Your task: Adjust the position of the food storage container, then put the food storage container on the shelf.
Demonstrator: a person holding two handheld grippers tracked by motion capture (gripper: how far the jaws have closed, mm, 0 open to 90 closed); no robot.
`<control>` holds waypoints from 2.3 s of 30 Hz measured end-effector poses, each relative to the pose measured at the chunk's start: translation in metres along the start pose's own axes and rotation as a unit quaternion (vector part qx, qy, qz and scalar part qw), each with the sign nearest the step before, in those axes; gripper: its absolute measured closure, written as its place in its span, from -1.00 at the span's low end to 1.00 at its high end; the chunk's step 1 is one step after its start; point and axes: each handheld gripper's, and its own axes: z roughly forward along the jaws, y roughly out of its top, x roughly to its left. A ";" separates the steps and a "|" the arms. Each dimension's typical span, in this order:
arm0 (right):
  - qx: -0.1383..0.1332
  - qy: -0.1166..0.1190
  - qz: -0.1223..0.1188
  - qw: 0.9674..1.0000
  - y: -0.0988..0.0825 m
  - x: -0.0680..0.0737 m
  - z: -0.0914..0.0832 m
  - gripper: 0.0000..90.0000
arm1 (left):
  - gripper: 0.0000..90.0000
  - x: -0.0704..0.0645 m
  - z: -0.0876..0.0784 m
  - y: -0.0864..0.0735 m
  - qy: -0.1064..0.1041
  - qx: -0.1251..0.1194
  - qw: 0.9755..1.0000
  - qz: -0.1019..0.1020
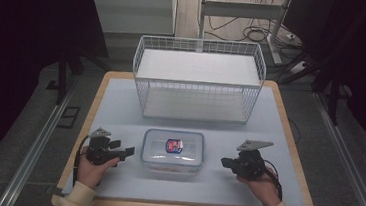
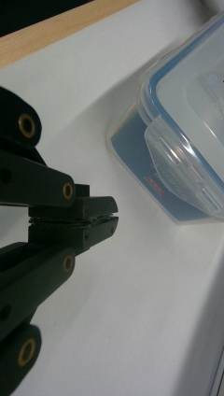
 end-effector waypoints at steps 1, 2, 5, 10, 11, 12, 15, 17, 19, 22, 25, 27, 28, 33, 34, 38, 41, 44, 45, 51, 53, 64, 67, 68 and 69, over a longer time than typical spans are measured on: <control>0.000 0.000 0.000 1.000 0.000 0.000 0.000 0.98 | -0.43 0.000 0.000 0.000 0.000 0.001 1.000 0.001; -0.001 0.000 0.000 1.000 0.000 -0.001 0.000 0.98 | -0.44 -0.001 0.001 0.000 -0.001 0.001 1.000 0.001; -0.005 0.001 0.005 1.000 0.000 -0.003 -0.002 0.98 | -0.44 -0.001 0.000 0.000 -0.001 0.000 1.000 0.002; -0.015 0.013 0.020 1.000 0.002 -0.006 -0.003 0.52 | -0.45 -0.003 -0.003 0.002 -0.007 -0.005 1.000 -0.004; -0.016 0.016 0.023 0.999 0.003 -0.006 -0.004 0.42 | -0.46 -0.004 -0.003 0.003 -0.010 -0.004 1.000 -0.004; -0.018 0.019 0.024 0.999 0.003 -0.007 -0.004 0.33 | -0.48 -0.005 -0.003 0.005 -0.013 -0.006 1.000 -0.005; -0.022 0.038 0.047 0.998 0.004 -0.010 -0.002 0.01 | -0.55 -0.007 -0.004 0.009 -0.019 -0.003 1.000 -0.012; -0.030 0.051 0.065 0.996 0.004 -0.012 -0.002 -0.08 | -0.57 -0.007 -0.005 0.011 -0.038 -0.006 0.999 -0.030; -0.035 0.059 0.073 0.995 0.004 -0.013 -0.002 -0.12 | -0.58 -0.007 -0.007 0.011 -0.059 -0.007 0.997 -0.045; -0.051 0.064 0.084 0.993 0.007 -0.014 -0.003 -0.22 | -0.59 -0.008 -0.008 0.011 -0.079 -0.008 0.996 -0.051; -0.068 0.079 0.098 0.990 0.010 -0.015 0.000 -0.34 | -0.61 -0.009 -0.006 0.012 -0.092 -0.003 0.994 -0.053; -0.074 0.086 0.105 0.988 0.013 -0.015 0.004 -0.37 | -0.62 -0.011 -0.003 0.013 -0.103 0.002 0.993 -0.055; -0.076 0.090 0.107 0.987 0.014 -0.014 0.006 -0.38 | -0.62 -0.014 -0.001 0.014 -0.111 0.006 0.992 -0.056; -0.065 0.087 0.092 0.990 0.020 -0.007 0.015 -0.46 | -0.63 -0.014 0.004 0.015 -0.126 0.010 0.990 -0.066; -0.064 0.086 0.089 0.990 0.020 -0.006 0.016 -0.47 | -0.64 -0.013 0.006 0.015 -0.131 0.010 0.989 -0.070; -0.063 0.090 0.086 0.990 0.026 0.000 0.021 -0.49 | -0.66 -0.014 0.015 0.016 -0.150 0.019 0.984 -0.091; -0.062 0.092 0.085 0.990 0.029 0.002 0.024 -0.51 | -0.66 -0.015 0.020 0.017 -0.160 0.025 0.982 -0.101; -0.057 0.094 0.081 0.991 0.031 0.005 0.027 -0.52 | -0.66 -0.018 0.030 0.020 -0.159 0.037 0.979 -0.119; -0.057 0.094 0.081 0.991 0.031 0.005 0.027 -0.52 | -0.66 -0.018 0.030 0.020 -0.159 0.037 0.979 -0.119; -0.055 0.086 0.078 0.992 0.031 0.005 0.028 -0.53 | -0.60 -0.020 0.034 0.019 -0.178 0.049 0.974 -0.129; -0.054 0.085 0.079 0.992 0.031 0.005 0.028 -0.53 | -0.49 -0.021 0.035 0.019 -0.191 0.050 0.972 -0.129; -0.043 0.094 0.092 0.990 0.038 0.008 0.039 -0.53 | -0.35 -0.020 0.033 0.020 -0.194 0.045 0.972 -0.126; -0.034 0.094 0.105 0.989 0.040 0.008 0.046 -0.54 | -0.31 -0.020 0.033 0.020 -0.193 0.044 0.972 -0.124; -0.032 0.095 0.107 0.989 0.040 0.008 0.047 -0.54 | -0.31 -0.020 0.033 0.020 -0.193 0.044 0.972 -0.123; -0.031 0.098 0.111 0.989 0.041 0.008 0.049 -0.54 | -0.31 -0.020 0.033 0.020 -0.193 0.045 0.973 -0.122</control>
